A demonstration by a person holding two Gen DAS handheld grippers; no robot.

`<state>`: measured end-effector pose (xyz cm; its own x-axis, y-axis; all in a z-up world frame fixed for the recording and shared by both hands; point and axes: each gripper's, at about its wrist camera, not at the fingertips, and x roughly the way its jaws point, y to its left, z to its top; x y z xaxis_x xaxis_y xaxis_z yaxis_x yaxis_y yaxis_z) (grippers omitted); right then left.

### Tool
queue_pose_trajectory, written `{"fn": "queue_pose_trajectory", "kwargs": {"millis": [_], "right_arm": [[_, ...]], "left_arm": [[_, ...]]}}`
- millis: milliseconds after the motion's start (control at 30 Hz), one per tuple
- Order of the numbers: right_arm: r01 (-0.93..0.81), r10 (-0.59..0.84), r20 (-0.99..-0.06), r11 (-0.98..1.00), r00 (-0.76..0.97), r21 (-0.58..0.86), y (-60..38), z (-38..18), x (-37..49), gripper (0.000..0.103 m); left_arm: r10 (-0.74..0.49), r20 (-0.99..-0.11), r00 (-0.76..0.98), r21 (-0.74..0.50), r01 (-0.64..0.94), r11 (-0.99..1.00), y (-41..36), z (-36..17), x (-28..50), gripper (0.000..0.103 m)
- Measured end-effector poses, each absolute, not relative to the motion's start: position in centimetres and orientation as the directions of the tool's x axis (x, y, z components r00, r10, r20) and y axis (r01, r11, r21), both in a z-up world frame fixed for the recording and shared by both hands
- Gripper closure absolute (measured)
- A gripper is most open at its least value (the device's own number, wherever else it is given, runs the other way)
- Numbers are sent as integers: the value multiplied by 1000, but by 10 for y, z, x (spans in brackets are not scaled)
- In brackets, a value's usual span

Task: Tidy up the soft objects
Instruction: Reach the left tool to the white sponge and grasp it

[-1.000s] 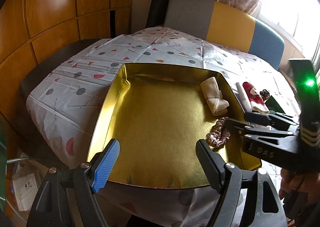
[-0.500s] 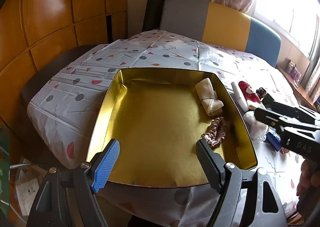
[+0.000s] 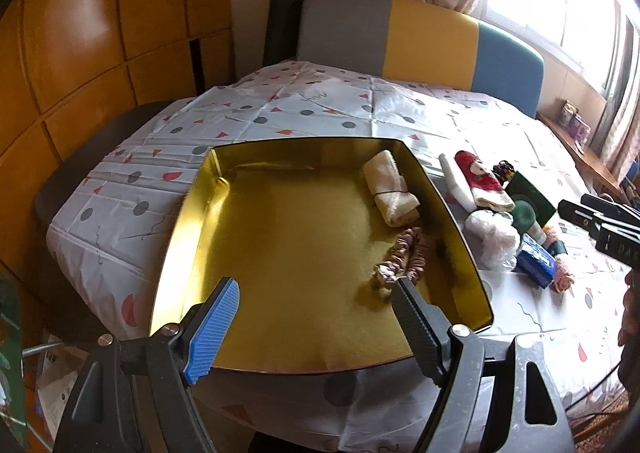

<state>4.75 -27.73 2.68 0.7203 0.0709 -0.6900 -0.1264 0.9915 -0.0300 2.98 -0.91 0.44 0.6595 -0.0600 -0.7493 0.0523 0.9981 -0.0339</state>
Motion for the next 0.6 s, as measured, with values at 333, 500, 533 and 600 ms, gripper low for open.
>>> {"fn": "queue_pose_trajectory", "kwargs": {"millis": [333, 500, 533, 600], "right_arm": [[79, -81, -670, 996, 738, -33, -371, 20, 46, 23], [215, -137, -675, 976, 725, 32, -425, -2, 43, 22], [240, -136, -676, 969, 724, 61, -433, -6, 40, 22], [299, -139, -701, 948, 700, 110, -451, -13, 41, 22]], "left_arm": [[-130, -762, 634, -49, 144, 988, -40, 3, 35, 24], [-183, -766, 617, -45, 232, 972, -65, 10, 44, 24], [-198, -770, 606, -47, 257, 965, -73, 12, 48, 26], [-226, -770, 596, -53, 294, 954, -86, 16, 56, 27]]}}
